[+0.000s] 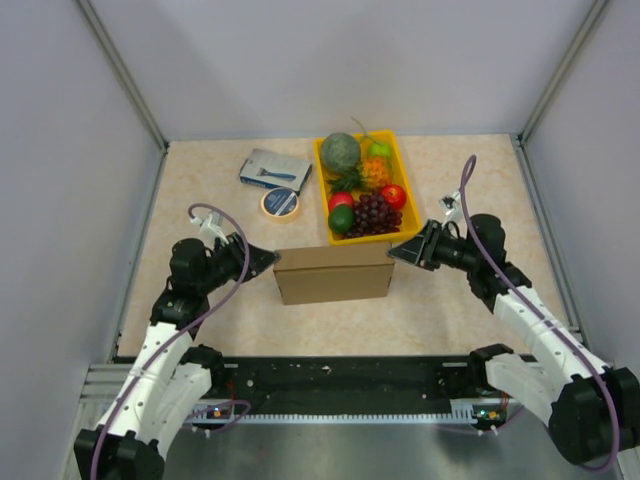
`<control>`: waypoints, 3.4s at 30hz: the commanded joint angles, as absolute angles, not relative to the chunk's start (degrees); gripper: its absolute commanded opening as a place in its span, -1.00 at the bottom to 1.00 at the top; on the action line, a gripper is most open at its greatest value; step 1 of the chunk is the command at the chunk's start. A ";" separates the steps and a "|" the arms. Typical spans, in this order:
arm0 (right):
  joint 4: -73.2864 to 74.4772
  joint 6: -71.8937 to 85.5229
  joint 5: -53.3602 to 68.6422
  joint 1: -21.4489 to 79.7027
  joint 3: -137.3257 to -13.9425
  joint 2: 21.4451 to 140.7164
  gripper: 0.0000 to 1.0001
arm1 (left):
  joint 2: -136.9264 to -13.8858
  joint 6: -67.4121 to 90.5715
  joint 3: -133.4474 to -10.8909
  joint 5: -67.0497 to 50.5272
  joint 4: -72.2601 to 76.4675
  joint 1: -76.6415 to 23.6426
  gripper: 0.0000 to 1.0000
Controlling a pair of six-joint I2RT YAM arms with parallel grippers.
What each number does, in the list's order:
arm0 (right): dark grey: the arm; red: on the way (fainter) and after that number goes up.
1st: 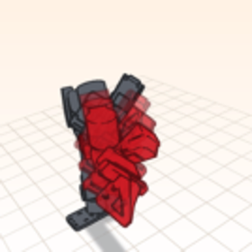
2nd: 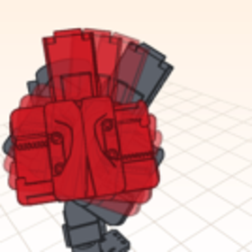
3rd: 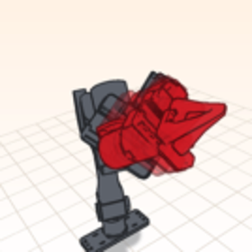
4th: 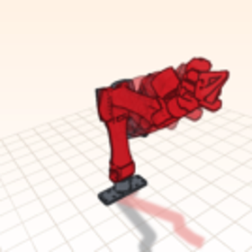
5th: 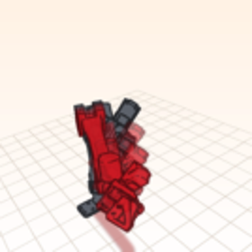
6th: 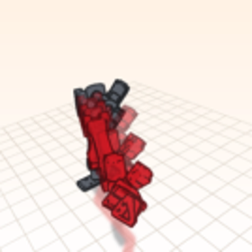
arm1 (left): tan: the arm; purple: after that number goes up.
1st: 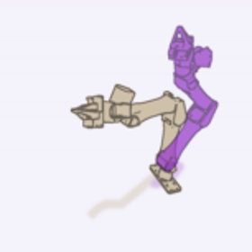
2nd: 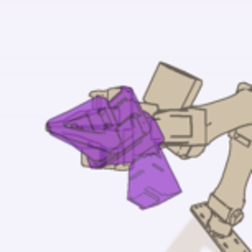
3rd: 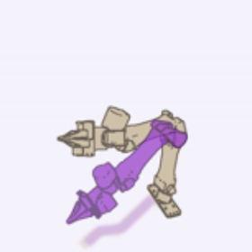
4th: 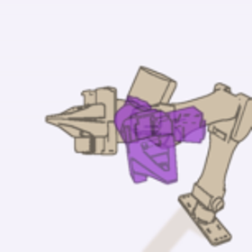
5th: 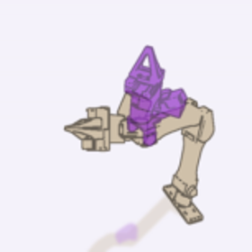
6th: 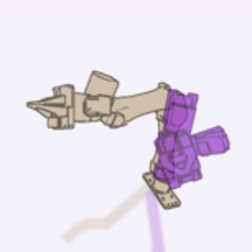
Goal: Fold the paper box
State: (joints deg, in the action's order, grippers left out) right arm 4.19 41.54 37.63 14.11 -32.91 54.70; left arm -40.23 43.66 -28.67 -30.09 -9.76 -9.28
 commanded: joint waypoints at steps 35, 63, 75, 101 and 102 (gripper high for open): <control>13.18 33.48 39.90 13.10 -34.54 57.48 0.23 | -31.91 45.35 -23.03 -41.04 -15.30 -9.40 0.70; 7.47 32.87 43.23 7.91 -30.84 64.17 0.02 | -30.76 47.29 -19.94 -28.03 -18.54 -9.05 0.48; 8.71 32.43 48.87 7.91 -34.72 61.35 0.35 | -42.01 40.17 -28.75 -38.76 -17.85 -8.96 0.41; 18.45 44.91 45.35 7.82 -18.02 36.67 -0.27 | -22.15 49.47 -15.56 -32.16 -27.33 -8.96 -0.18; 21.07 44.65 45.35 7.82 -18.10 36.13 -0.24 | -22.06 49.74 -15.56 -33.91 -28.47 -8.96 -0.14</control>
State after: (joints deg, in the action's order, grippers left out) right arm 6.96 46.13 50.26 8.82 -20.97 38.13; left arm -21.67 48.64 -19.18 -36.49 -14.50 -9.58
